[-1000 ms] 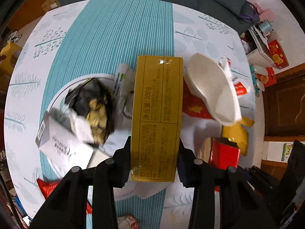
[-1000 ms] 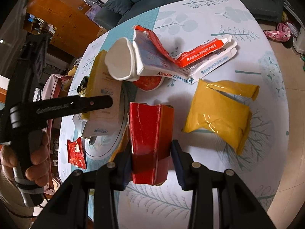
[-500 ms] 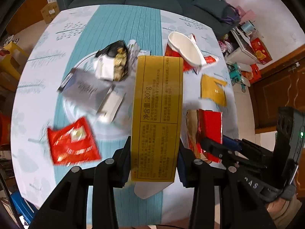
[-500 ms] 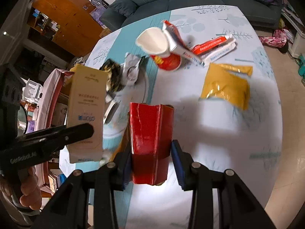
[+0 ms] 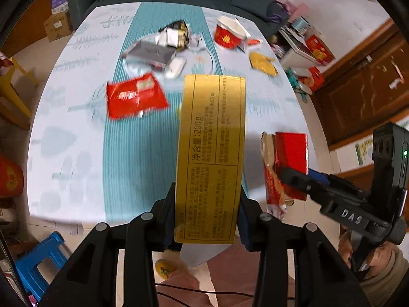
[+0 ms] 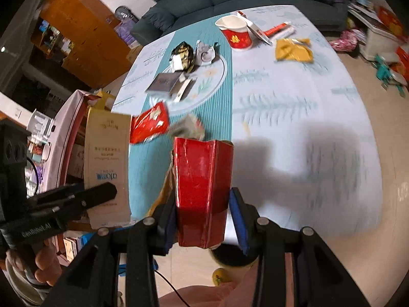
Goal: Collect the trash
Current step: 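Lift the red box and yellow box and carry them over the trash bin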
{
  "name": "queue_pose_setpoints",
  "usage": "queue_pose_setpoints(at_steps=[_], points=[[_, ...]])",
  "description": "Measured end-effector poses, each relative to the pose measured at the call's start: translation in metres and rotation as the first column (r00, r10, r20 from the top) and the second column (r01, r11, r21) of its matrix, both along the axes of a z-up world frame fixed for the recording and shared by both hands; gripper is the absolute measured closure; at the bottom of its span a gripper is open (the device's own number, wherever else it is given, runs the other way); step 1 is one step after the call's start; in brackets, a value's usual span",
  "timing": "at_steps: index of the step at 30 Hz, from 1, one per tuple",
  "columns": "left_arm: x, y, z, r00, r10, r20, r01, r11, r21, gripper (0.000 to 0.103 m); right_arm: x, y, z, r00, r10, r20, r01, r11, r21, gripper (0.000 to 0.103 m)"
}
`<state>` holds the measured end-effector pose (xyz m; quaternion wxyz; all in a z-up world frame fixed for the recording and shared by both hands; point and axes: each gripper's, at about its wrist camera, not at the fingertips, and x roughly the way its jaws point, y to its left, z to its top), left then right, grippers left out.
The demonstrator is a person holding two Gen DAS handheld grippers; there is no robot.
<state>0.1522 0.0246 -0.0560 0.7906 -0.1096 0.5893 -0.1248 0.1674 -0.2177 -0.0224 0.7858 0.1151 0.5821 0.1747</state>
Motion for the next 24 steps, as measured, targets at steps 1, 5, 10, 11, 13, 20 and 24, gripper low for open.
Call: queue_pose_setpoints(at_steps=[1, 5, 10, 11, 13, 20, 24], points=[[-0.015, 0.004, -0.002, 1.000, -0.011, 0.001, 0.011, 1.000, -0.001, 0.064, -0.015, 0.002, 0.001, 1.000, -0.016, 0.003, 0.016, 1.000, -0.001, 0.065], [-0.059, 0.015, -0.010, 0.999, -0.037, -0.010, 0.037, 0.999, 0.000, 0.064, -0.072, 0.013, 0.002, 0.999, -0.049, -0.003, 0.049, 0.998, -0.024, 0.065], [-0.108, 0.021, -0.021, 0.998, -0.052, -0.039, 0.052, 0.999, 0.003, 0.064, -0.126, 0.027, -0.003, 0.998, -0.045, -0.034, 0.042, 0.997, -0.063, 0.065], [-0.115, 0.021, -0.023, 0.998, -0.052, -0.041, 0.052, 0.999, 0.000, 0.064, -0.137, 0.030, -0.006, 0.998, -0.037, -0.044, 0.034, 0.997, -0.075, 0.065], [-0.130, 0.022, -0.028, 0.998, -0.046, -0.043, 0.045, 0.999, -0.006, 0.064, -0.148, 0.035, -0.010, 0.998, -0.019, -0.061, 0.014, 0.996, -0.091, 0.065], [-0.158, 0.022, -0.065, 0.995, 0.008, -0.095, -0.011, 0.999, -0.033, 0.064, -0.171, 0.051, -0.043, 0.991, 0.045, -0.126, -0.065, 0.985, -0.158, 0.065], [-0.164, 0.018, -0.099, 0.992, 0.031, -0.125, -0.034, 0.999, -0.023, 0.064, -0.175, 0.054, -0.074, 0.985, 0.047, -0.164, -0.075, 0.983, -0.169, 0.065]])
